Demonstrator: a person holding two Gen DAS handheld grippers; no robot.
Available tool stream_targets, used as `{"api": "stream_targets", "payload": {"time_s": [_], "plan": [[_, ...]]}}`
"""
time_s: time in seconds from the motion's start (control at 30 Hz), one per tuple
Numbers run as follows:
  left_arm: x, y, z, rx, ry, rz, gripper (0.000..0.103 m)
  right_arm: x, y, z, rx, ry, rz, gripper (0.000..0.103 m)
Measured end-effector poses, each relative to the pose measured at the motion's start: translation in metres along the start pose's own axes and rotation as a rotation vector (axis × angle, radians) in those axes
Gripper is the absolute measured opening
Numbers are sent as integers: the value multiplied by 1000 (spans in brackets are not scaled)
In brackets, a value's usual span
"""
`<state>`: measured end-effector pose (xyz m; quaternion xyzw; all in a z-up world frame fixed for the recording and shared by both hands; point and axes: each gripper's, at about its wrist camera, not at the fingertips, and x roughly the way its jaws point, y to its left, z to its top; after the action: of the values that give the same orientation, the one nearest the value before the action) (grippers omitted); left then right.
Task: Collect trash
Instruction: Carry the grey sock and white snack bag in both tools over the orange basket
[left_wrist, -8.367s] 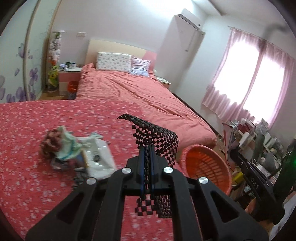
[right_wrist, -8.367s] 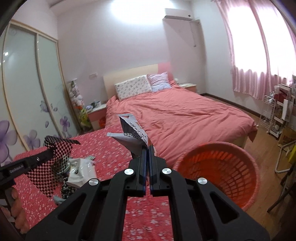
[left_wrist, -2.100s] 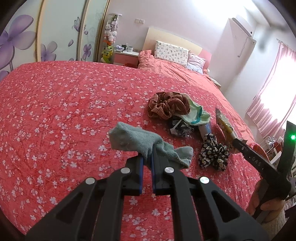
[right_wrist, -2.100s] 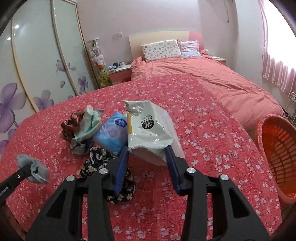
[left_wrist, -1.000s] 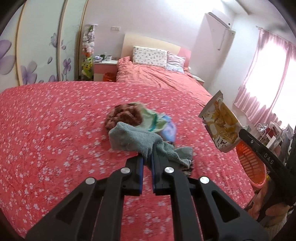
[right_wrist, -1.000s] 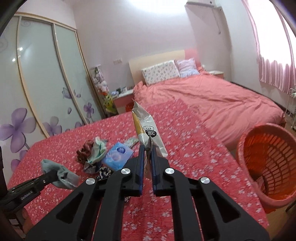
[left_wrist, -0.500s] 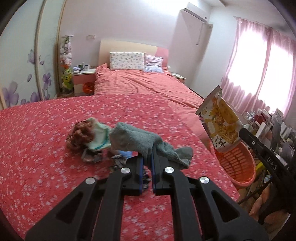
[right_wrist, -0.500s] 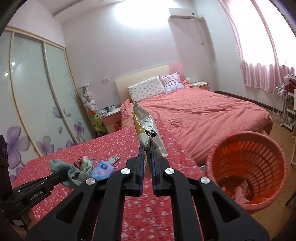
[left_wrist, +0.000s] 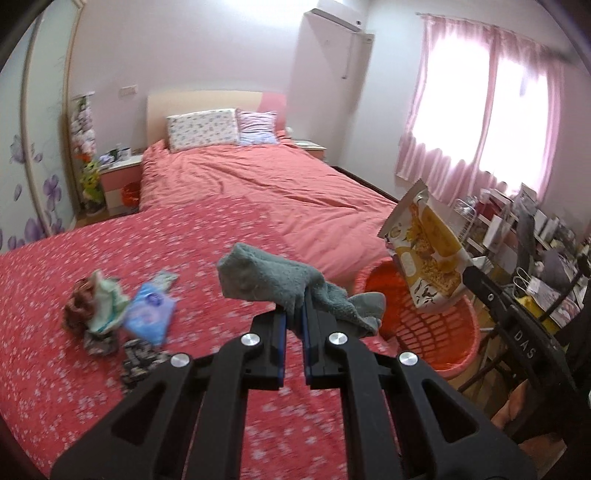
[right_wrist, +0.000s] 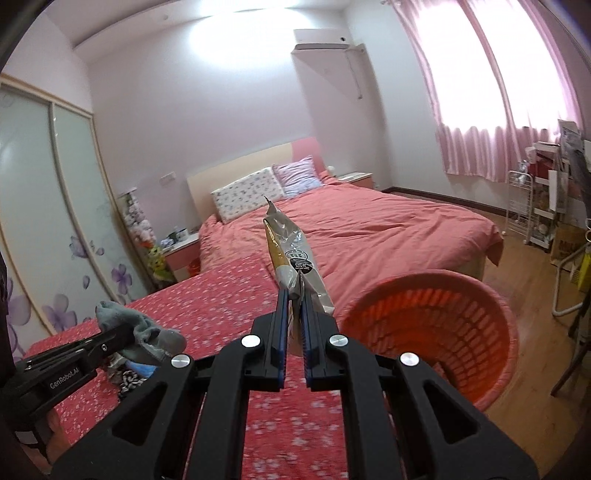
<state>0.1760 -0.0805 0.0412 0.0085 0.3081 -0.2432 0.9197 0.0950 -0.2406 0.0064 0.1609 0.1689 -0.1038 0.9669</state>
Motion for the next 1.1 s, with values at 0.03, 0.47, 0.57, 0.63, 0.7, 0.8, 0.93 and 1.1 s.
{"api": "stream_targets", "payload": {"time_s": [0.03, 0.47, 0.57, 0.63, 0.7, 0.8, 0.93, 1.1], "plan": [[2, -5, 1, 9, 1, -7, 8, -1, -6, 1, 7, -3, -8, 7], [39, -81, 7, 100, 29, -93, 8, -7, -60, 7, 85, -24, -79, 7], [50, -93, 7, 110, 44, -114, 8, -5, -74, 8, 110, -24, -91, 7], [57, -100, 7, 115, 55, -128, 8, -4, -83, 8, 132, -24, -96, 7], [66, -108, 6, 120, 65, -145, 8, -3, -90, 8, 151, -22, -105, 7], [76, -118, 4, 129, 78, -161, 8, 3, -103, 6, 179, -14, -112, 7], [94, -133, 3, 145, 100, -179, 8, 7, -111, 3, 200, -5, -118, 7], [117, -149, 1, 156, 131, -194, 8, 13, -124, 0, 227, 3, -122, 7]]}}
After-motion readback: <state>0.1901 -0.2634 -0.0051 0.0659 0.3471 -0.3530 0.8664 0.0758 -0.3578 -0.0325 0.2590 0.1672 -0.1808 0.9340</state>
